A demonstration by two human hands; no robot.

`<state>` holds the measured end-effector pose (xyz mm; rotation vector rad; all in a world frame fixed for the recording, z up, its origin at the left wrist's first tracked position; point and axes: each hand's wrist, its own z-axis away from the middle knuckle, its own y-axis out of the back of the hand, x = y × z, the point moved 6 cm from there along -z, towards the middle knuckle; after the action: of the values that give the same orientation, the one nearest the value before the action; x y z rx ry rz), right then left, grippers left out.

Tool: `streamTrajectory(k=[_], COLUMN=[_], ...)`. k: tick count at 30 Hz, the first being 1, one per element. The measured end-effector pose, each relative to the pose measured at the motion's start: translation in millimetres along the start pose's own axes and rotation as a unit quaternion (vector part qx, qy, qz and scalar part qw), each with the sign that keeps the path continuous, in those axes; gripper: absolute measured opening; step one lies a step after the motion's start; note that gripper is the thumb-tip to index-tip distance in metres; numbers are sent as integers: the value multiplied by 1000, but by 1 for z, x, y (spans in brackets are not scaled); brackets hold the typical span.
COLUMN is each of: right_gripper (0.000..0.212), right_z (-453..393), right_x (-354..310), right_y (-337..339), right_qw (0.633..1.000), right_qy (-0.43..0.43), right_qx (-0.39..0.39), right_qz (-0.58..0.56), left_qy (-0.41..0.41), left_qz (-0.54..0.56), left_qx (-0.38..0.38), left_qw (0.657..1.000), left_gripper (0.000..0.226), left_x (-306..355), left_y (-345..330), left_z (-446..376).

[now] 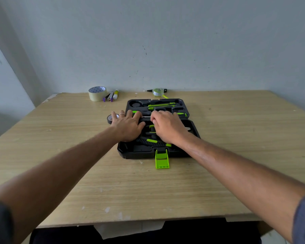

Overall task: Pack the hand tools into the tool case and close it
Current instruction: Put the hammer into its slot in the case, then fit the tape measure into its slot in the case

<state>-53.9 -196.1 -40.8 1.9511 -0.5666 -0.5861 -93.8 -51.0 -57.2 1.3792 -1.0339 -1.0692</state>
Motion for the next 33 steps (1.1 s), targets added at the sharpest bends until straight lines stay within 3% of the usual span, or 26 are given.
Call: streamTrajectory(k=[4,14,19,26,33], right_gripper=[12,12,15,5,29], right_z=[2,-1,-28,-82,-130], right_x=[5,8,26,76,120], right_y=[-2,3,21,18,-12], right_qw=[999,999,991,978,963], right_qy=[-3,-25,-101,-164,-230], right_qx=[30,21,27,16,23], right_qz=[19,4,-84,-129,-142], left_qy=[-2,7,26,-27,-8], left_qz=[0,-5,99,200,242], left_qx=[10,22,17,68,61], left_qw=[1000,1000,995,977,968], left_gripper=[52,49,46,28,38], left_x=[2,1,-8,-14,-21], left_y=[-1,7,28,43,30], left_z=[0,1,-18,-65,-113])
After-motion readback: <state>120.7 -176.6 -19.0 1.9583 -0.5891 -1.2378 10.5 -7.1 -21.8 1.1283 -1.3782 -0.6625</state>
